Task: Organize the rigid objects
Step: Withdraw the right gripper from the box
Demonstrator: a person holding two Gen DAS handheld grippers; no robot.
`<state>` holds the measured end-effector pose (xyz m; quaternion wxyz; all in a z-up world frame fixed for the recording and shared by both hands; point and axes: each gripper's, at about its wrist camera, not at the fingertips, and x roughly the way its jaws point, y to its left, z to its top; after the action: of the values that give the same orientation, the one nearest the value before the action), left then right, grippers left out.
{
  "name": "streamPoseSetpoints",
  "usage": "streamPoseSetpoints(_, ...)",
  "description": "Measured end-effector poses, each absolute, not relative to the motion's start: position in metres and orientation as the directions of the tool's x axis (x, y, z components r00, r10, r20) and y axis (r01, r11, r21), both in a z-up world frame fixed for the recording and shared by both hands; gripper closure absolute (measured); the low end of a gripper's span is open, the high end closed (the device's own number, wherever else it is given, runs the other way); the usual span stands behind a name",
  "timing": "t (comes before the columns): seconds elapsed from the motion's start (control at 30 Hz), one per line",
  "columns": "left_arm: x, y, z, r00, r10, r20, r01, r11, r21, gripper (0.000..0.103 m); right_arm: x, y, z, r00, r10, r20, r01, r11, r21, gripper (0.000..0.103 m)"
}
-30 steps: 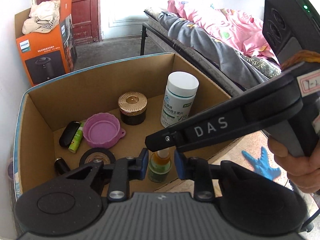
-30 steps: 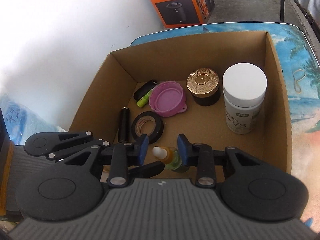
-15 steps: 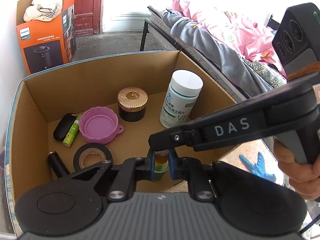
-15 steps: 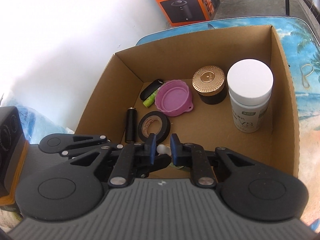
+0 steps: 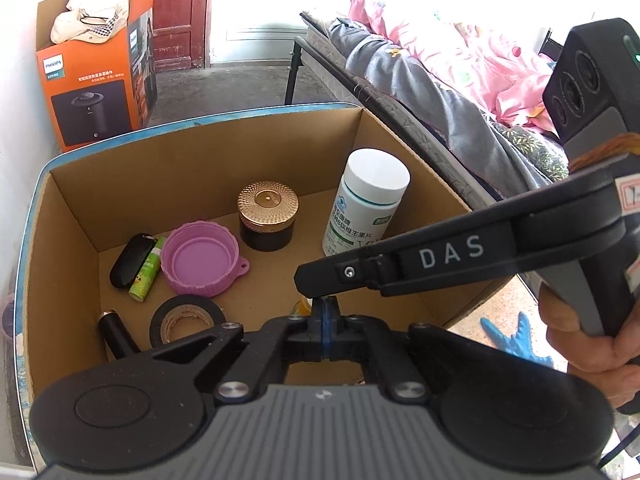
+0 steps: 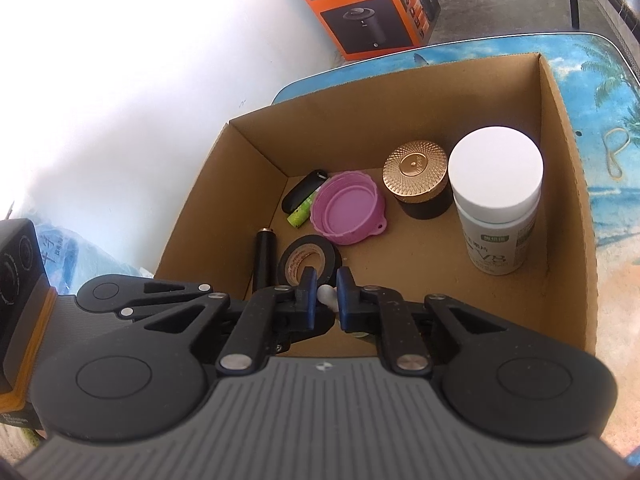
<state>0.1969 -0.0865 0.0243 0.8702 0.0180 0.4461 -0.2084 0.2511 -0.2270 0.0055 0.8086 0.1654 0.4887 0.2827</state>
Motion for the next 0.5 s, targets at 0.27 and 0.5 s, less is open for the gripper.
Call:
streamPoseSetpoints(0.27,0.208,-0.087,0.027,0.523,-0.336,-0.784,0.376,0.916,-0.142,0.103,0.264,-0.224,0.006,0.366,0.624,-0.691,-0.301,0.782,0.546,0.093)
streamPoseSetpoints(0.5,0.222,-0.088,0.031,0.533,-0.318,-0.784,0.376,0.919,-0.118,0.103,0.28,-0.222,0.007,0.374,0.631,-0.68,-0.304,0.775,0.554,0.094)
